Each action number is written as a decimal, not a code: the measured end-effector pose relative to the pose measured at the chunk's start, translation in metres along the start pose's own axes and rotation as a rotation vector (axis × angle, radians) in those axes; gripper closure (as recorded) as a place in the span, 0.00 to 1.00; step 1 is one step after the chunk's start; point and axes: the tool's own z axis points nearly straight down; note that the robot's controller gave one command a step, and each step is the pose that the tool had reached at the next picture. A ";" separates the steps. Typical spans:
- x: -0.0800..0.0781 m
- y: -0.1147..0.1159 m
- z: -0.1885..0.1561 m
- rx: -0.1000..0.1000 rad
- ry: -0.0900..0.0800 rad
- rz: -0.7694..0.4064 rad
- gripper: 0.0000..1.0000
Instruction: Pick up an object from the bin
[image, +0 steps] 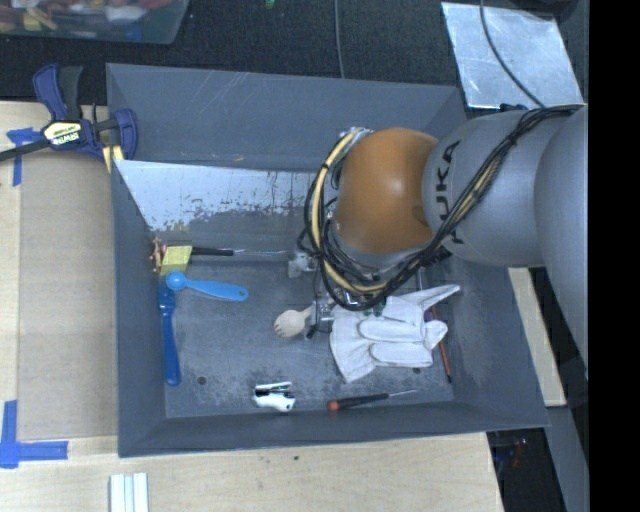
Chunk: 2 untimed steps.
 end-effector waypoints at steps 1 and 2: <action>-0.008 -0.001 0.029 -0.005 -0.010 0.081 0.00; -0.005 -0.046 0.028 0.000 -0.010 -0.201 1.00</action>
Offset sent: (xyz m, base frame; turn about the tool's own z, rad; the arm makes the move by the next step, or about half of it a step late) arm 0.0070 -0.0446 -0.0303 -0.2048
